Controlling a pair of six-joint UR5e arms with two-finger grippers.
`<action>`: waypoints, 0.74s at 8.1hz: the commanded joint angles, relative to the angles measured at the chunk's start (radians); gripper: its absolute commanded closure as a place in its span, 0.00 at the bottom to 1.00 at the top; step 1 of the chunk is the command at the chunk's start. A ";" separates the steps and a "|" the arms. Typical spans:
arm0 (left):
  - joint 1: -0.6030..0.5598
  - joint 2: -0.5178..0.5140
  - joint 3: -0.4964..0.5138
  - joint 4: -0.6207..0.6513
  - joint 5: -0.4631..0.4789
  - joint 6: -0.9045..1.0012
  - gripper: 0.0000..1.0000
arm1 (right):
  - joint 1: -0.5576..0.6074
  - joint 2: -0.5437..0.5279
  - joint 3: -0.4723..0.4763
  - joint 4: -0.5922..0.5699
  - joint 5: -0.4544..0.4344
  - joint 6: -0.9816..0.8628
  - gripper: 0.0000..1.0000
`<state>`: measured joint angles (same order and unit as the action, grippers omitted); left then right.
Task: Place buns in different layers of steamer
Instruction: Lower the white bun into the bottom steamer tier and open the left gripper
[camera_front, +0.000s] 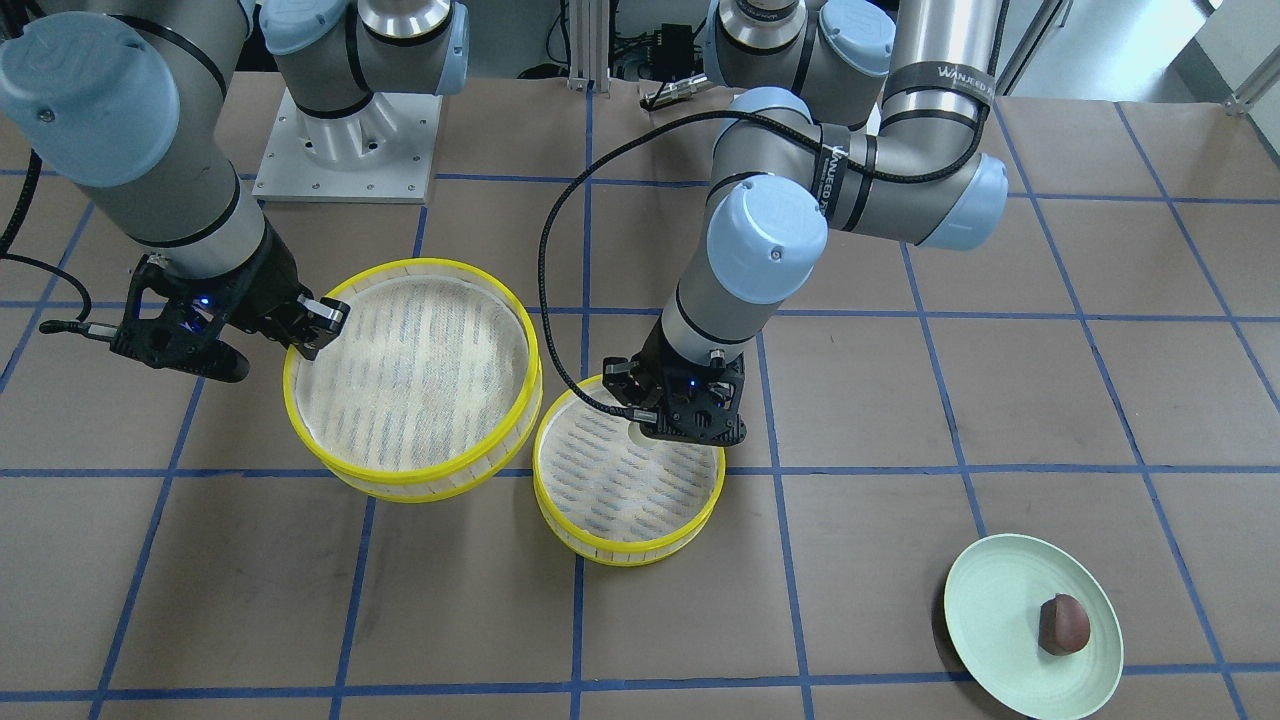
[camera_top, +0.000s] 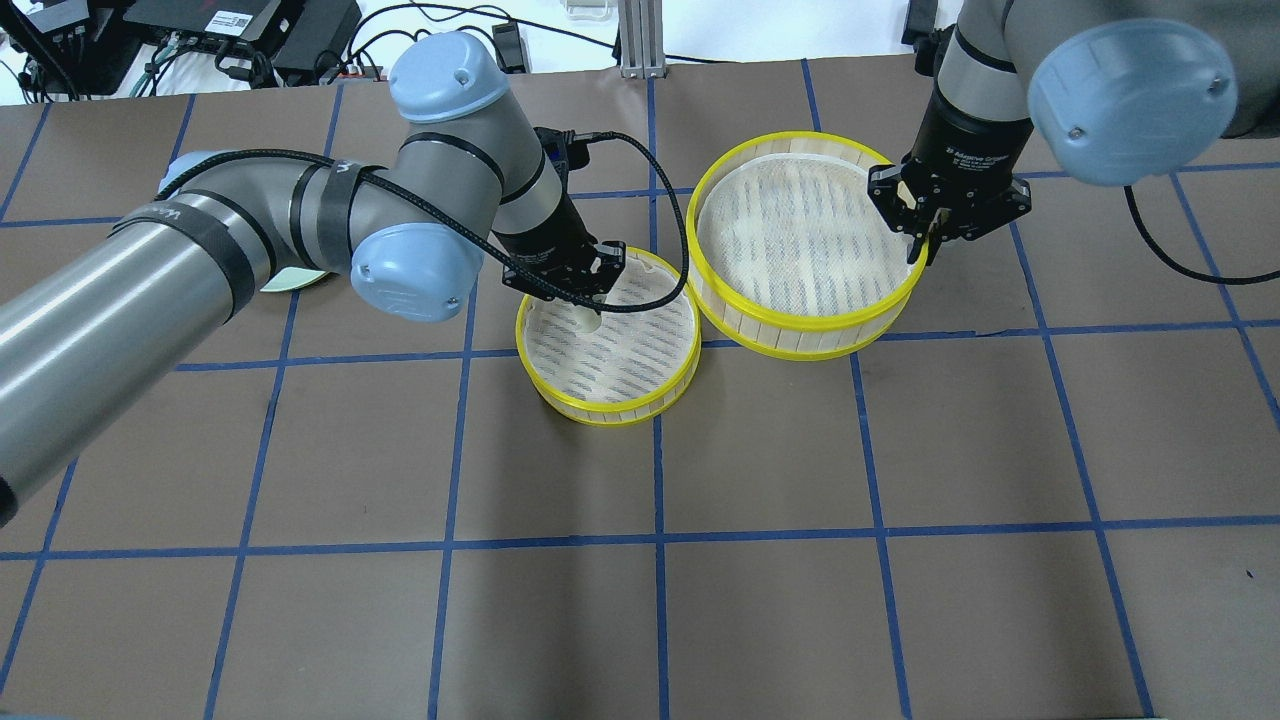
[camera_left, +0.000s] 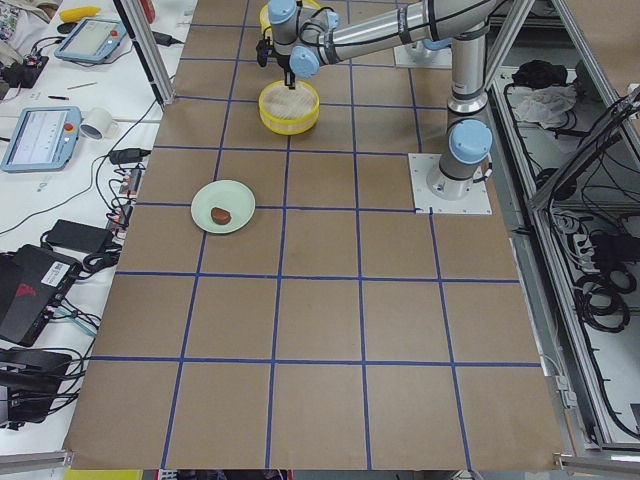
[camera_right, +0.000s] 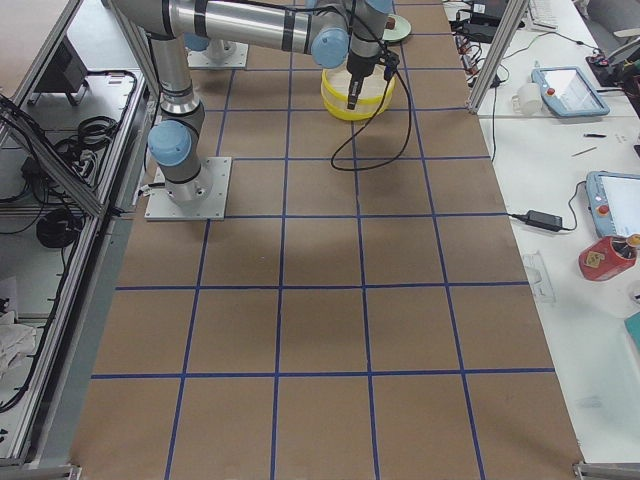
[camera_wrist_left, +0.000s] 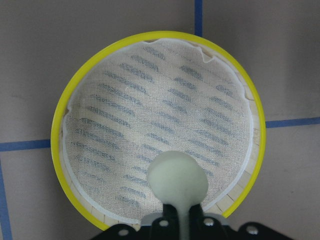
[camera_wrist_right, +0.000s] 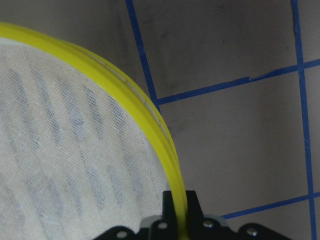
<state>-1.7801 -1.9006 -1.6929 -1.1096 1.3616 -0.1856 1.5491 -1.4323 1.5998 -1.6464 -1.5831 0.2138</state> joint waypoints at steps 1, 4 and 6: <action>-0.001 -0.069 -0.002 0.037 0.001 0.000 1.00 | -0.004 0.000 0.000 0.000 -0.003 -0.004 1.00; -0.001 -0.120 -0.025 0.097 -0.001 0.000 0.50 | -0.011 0.001 -0.001 0.004 -0.011 -0.004 1.00; -0.001 -0.115 -0.025 0.097 -0.002 -0.005 0.00 | -0.029 0.000 0.000 0.013 -0.009 -0.005 1.00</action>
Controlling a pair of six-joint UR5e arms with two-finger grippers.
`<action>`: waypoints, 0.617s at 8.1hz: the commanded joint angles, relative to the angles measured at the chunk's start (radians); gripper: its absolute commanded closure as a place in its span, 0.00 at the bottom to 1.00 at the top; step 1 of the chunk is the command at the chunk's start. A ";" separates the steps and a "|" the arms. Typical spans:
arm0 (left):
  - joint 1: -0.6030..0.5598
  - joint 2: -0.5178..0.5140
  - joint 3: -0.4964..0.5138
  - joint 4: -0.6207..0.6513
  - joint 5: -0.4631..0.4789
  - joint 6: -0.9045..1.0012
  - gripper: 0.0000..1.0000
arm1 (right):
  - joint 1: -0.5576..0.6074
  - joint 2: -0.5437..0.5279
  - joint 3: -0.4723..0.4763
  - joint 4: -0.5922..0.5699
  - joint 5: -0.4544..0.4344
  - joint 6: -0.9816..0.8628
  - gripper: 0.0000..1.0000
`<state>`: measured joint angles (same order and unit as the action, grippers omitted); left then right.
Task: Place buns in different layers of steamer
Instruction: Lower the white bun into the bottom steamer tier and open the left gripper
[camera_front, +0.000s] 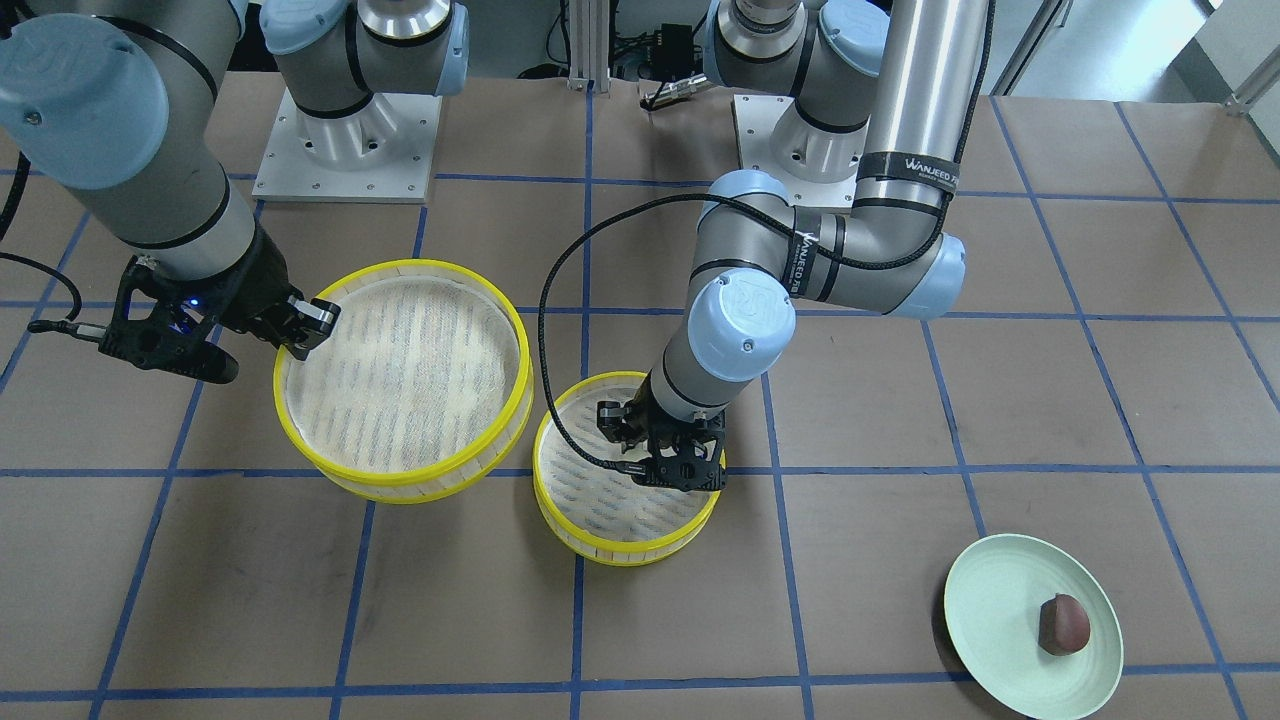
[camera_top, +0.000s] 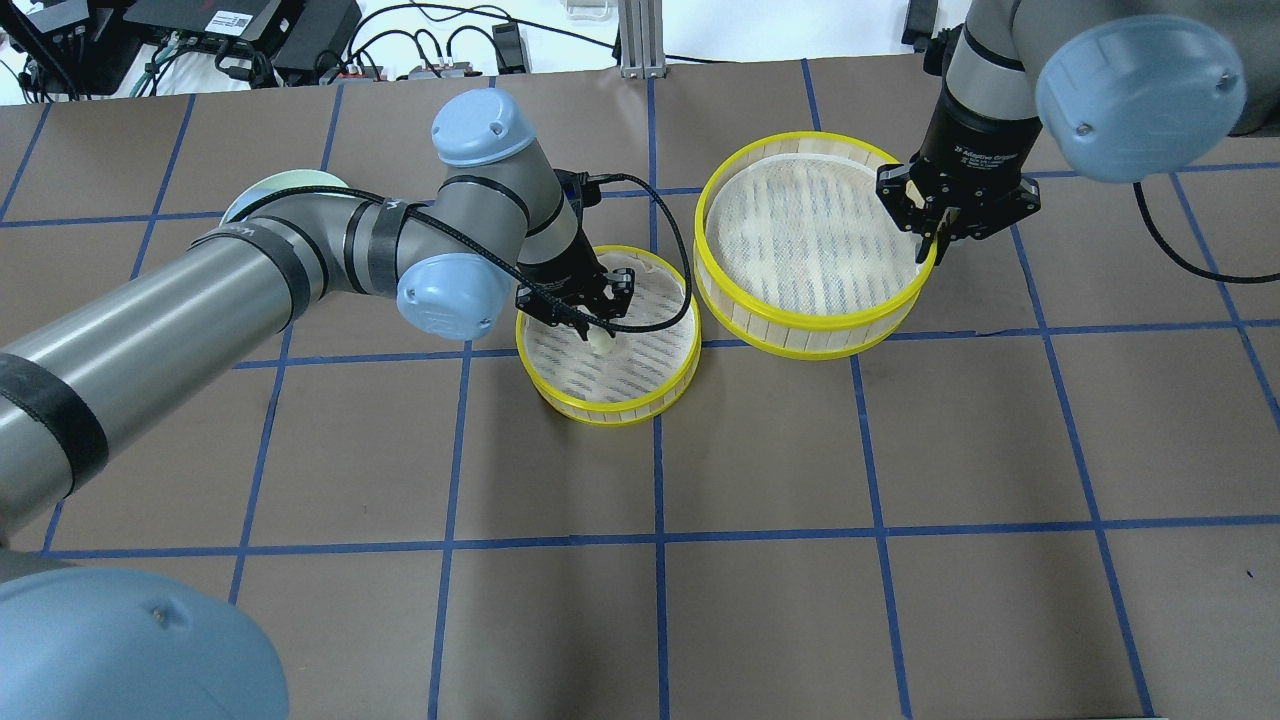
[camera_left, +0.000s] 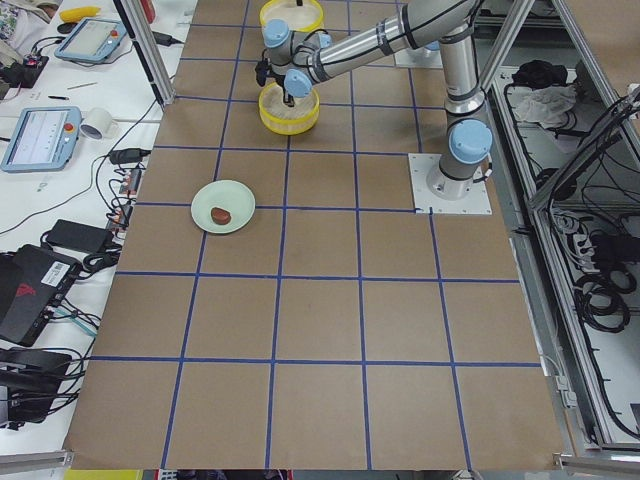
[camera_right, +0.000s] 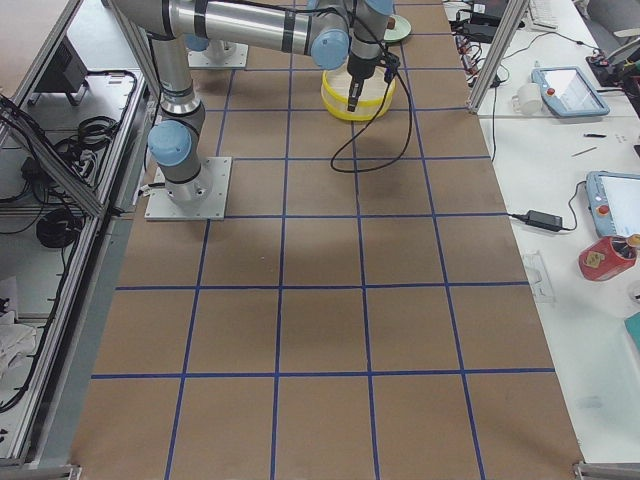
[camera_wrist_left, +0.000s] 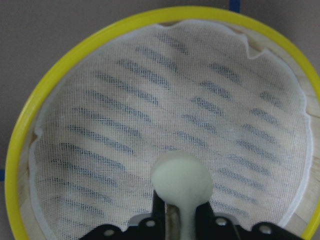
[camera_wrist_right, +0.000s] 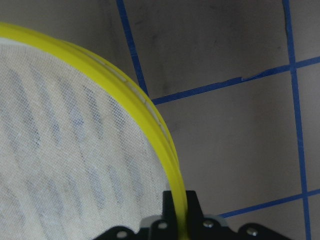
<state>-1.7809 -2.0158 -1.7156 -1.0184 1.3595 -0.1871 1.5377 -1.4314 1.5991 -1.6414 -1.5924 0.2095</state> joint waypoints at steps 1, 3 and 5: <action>0.000 0.017 0.005 0.006 0.007 0.000 0.00 | -0.034 -0.003 0.002 0.008 0.002 -0.004 1.00; 0.000 0.035 0.008 -0.002 0.012 0.001 0.00 | -0.034 -0.003 0.002 0.008 0.003 -0.006 1.00; 0.000 0.037 0.010 -0.003 0.012 0.001 0.00 | -0.034 -0.003 0.004 0.008 0.003 -0.006 1.00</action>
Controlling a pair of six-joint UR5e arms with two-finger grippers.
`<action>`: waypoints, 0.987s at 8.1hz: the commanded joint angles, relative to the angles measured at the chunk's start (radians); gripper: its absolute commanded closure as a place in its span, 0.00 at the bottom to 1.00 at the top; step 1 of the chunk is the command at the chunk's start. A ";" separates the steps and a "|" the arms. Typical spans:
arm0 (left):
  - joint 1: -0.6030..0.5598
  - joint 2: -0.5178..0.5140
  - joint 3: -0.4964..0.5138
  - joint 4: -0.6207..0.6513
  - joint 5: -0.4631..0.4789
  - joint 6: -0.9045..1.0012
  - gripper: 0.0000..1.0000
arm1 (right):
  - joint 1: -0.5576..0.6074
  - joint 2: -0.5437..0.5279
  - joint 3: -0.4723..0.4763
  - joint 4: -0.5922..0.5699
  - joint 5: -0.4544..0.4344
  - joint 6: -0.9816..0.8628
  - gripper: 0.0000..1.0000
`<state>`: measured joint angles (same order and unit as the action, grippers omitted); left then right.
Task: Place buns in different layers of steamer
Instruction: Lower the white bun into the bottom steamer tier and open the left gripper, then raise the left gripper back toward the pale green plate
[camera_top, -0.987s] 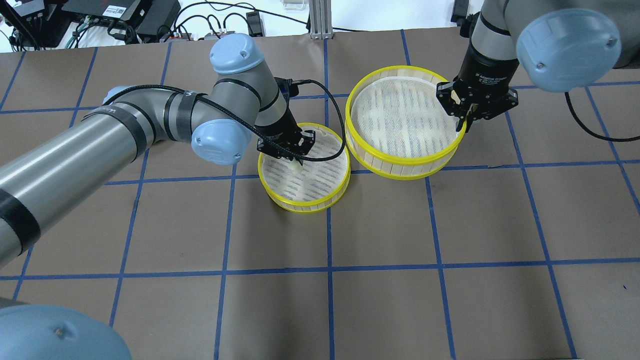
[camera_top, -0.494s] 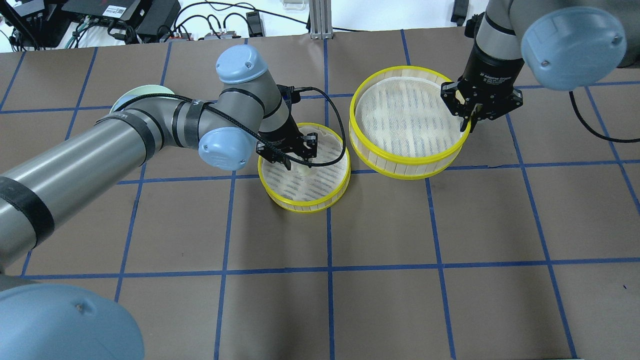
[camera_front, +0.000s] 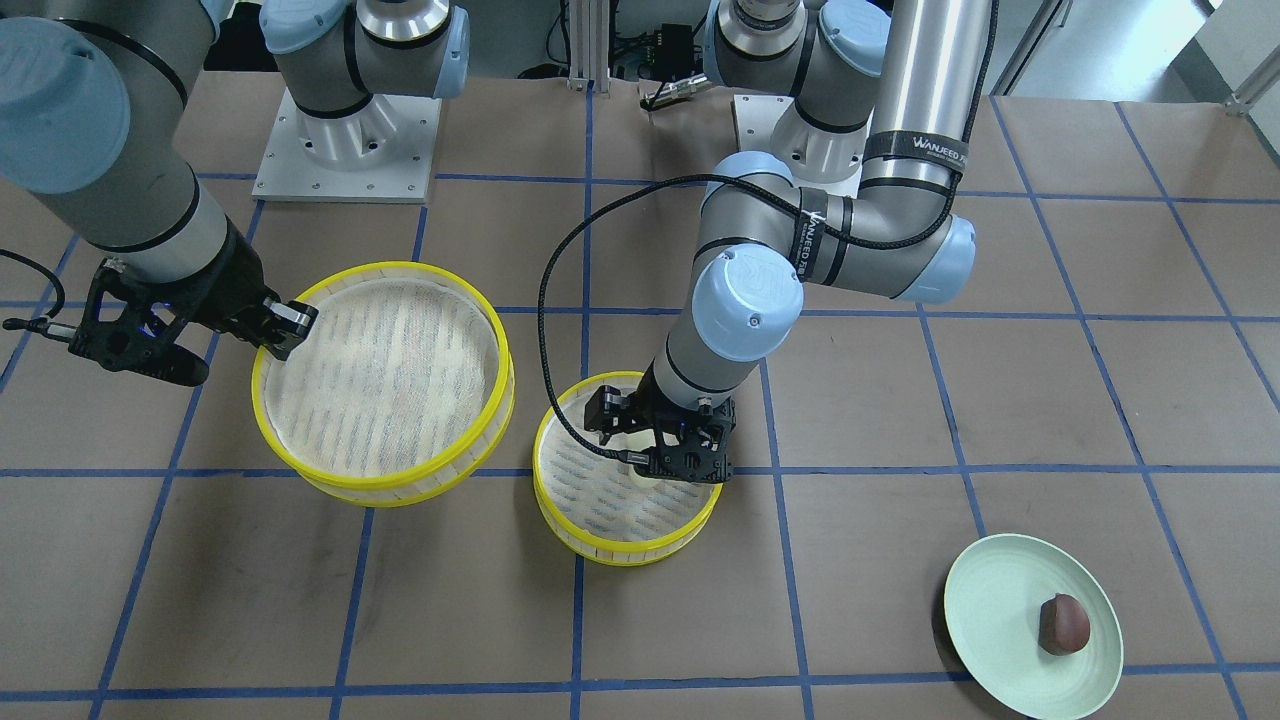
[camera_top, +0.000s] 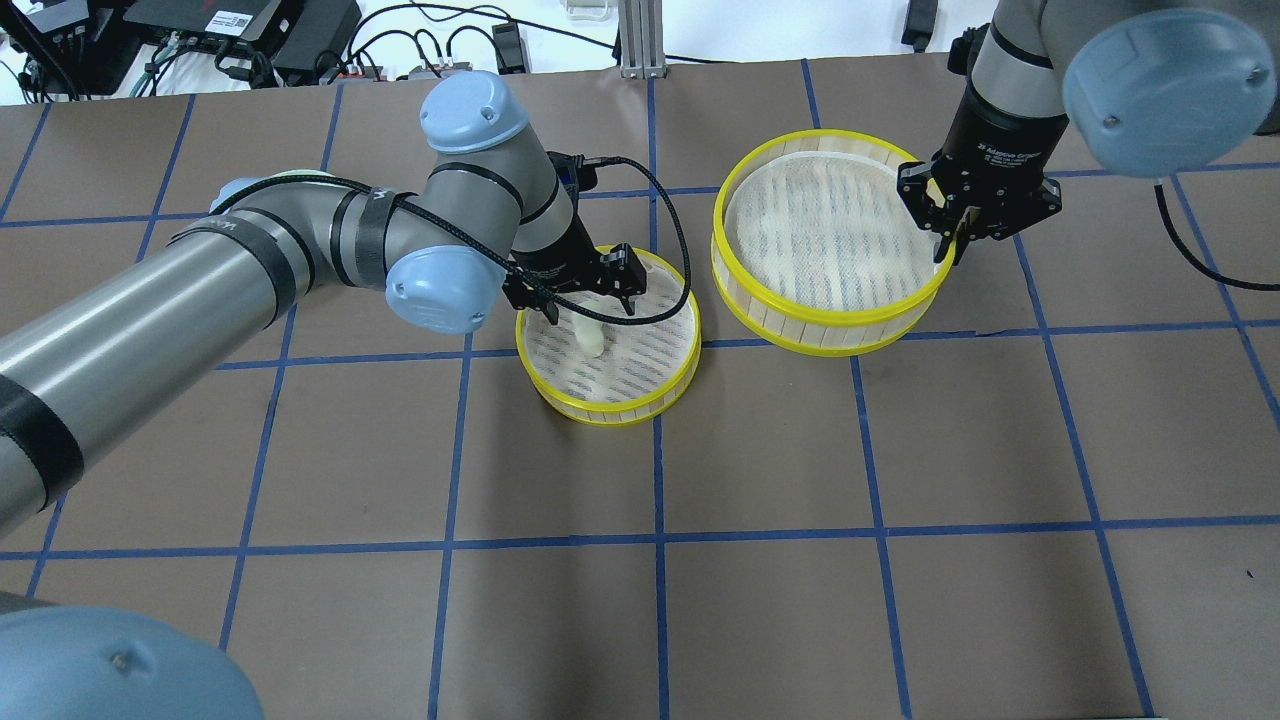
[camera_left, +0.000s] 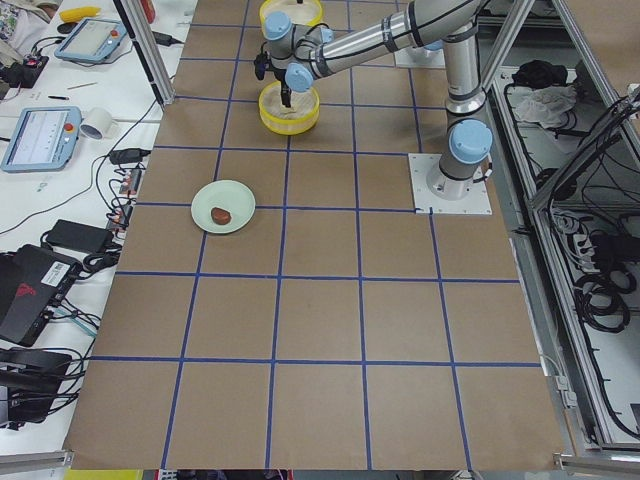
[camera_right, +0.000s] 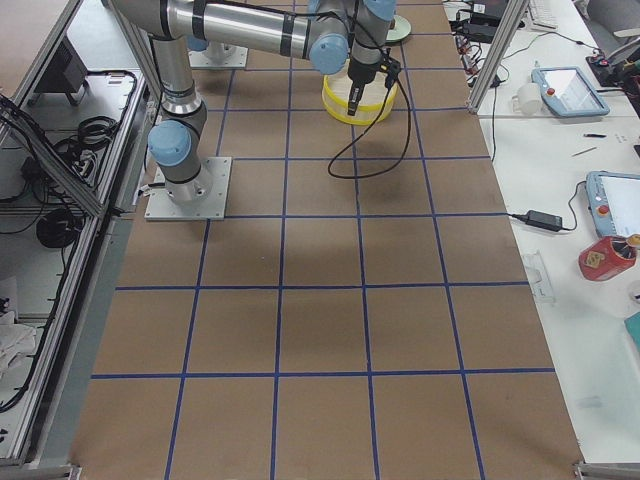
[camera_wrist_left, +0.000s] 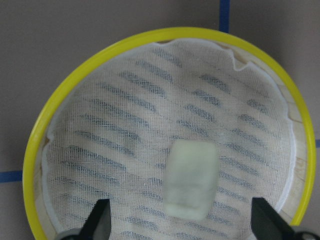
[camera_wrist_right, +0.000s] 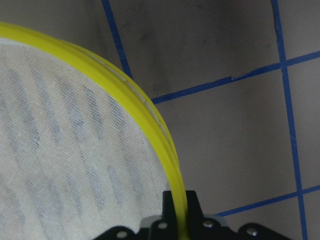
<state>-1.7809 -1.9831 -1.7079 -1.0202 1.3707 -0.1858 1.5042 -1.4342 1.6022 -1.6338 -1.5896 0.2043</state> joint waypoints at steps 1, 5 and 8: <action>0.003 0.013 0.007 -0.004 0.007 0.003 0.00 | -0.002 0.000 0.001 -0.001 0.000 0.000 1.00; 0.084 0.089 0.135 -0.193 0.085 0.121 0.00 | -0.002 0.000 0.001 -0.001 0.000 -0.002 1.00; 0.250 0.102 0.160 -0.216 0.135 0.401 0.00 | -0.002 0.000 0.002 -0.008 0.003 0.000 1.00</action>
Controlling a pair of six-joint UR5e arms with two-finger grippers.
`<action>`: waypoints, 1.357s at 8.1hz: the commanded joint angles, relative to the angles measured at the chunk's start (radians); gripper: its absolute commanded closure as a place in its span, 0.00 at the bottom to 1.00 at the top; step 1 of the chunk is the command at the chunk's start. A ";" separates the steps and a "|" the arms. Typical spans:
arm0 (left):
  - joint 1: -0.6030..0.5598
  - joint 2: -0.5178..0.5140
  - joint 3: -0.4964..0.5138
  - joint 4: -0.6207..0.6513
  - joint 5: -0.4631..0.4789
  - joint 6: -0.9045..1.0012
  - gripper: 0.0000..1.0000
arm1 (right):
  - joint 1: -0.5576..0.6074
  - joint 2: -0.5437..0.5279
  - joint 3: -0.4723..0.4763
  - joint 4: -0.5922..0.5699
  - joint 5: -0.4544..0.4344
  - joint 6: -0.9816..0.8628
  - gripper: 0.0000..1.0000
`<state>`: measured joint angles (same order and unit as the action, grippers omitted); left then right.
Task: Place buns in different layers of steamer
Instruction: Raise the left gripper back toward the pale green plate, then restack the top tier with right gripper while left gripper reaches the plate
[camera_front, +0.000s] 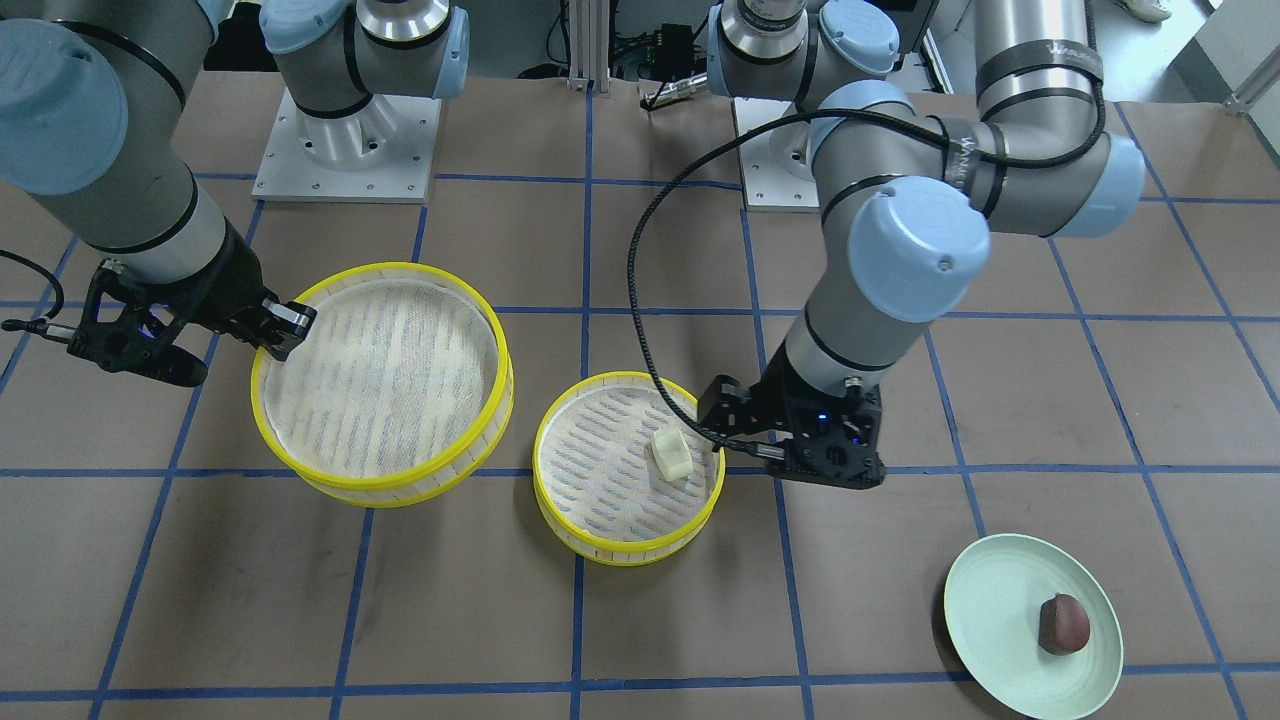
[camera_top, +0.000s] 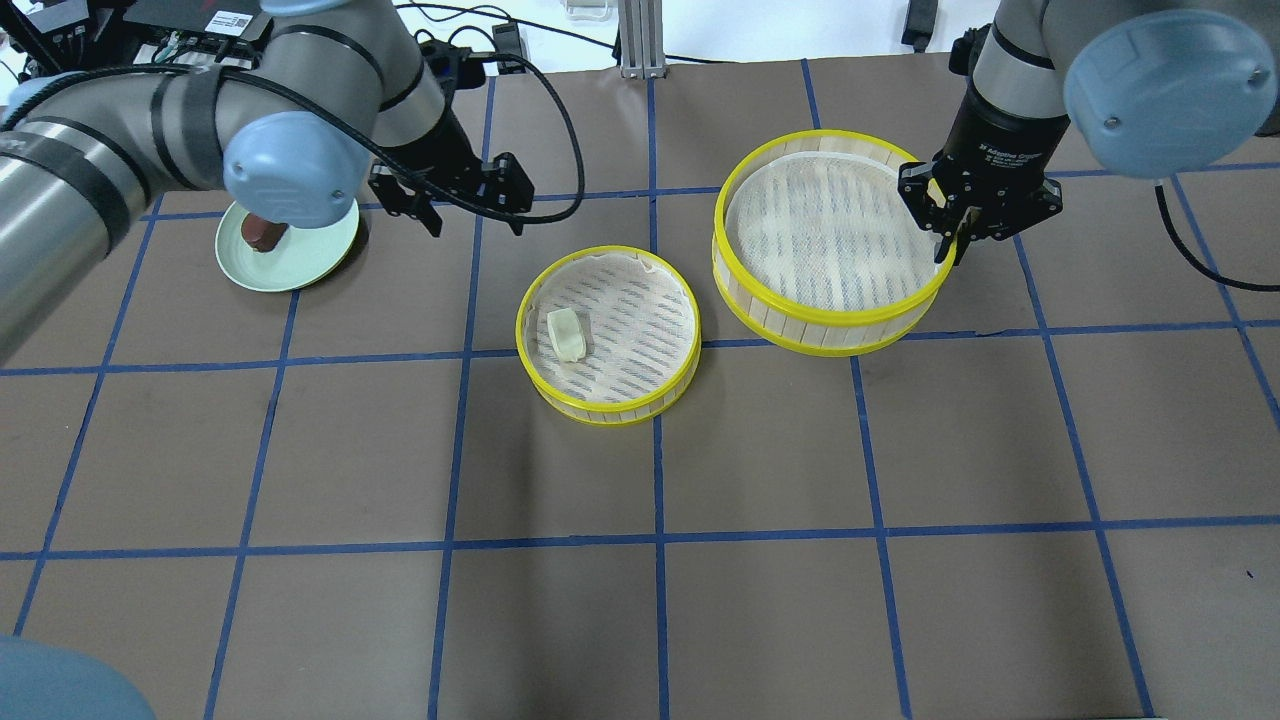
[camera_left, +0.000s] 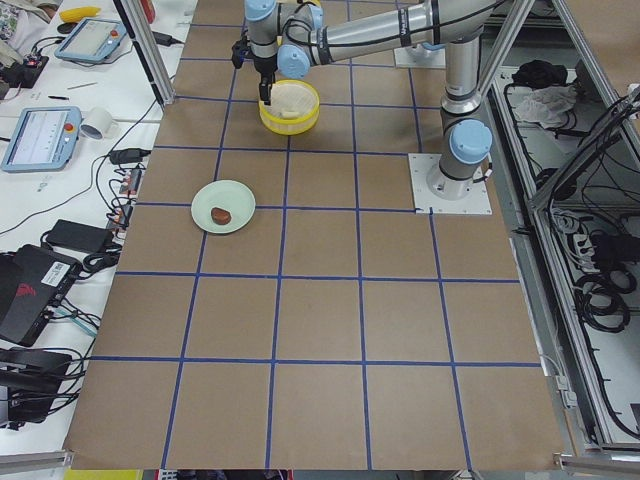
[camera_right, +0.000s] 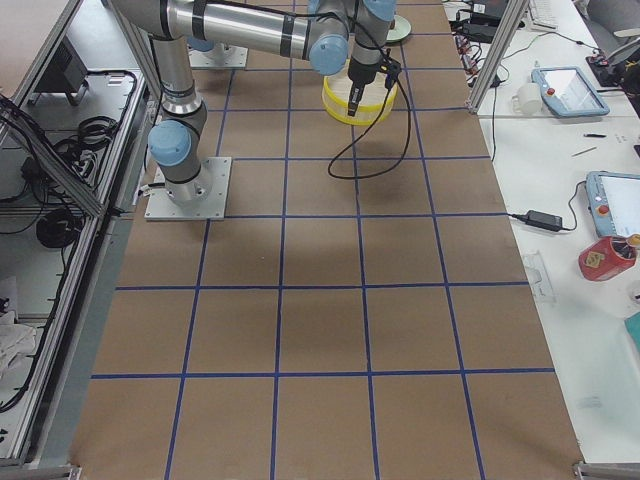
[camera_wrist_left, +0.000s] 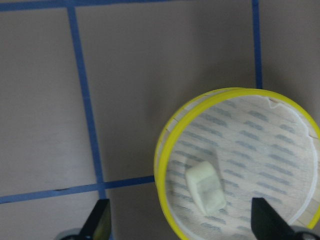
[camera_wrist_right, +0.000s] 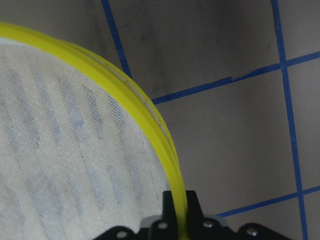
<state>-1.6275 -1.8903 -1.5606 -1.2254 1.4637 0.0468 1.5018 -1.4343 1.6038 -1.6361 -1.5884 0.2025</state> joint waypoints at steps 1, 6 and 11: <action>0.131 0.013 0.013 -0.011 0.072 0.242 0.00 | 0.008 -0.001 0.001 -0.007 0.002 0.017 1.00; 0.311 -0.013 0.013 0.003 0.075 0.621 0.00 | 0.211 0.098 -0.010 -0.152 0.016 0.266 1.00; 0.417 -0.125 0.011 0.215 0.064 0.901 0.00 | 0.417 0.256 -0.038 -0.261 -0.002 0.448 1.00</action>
<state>-1.2428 -1.9746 -1.5492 -1.0999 1.5337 0.8588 1.8560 -1.2290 1.5789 -1.8811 -1.5820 0.6102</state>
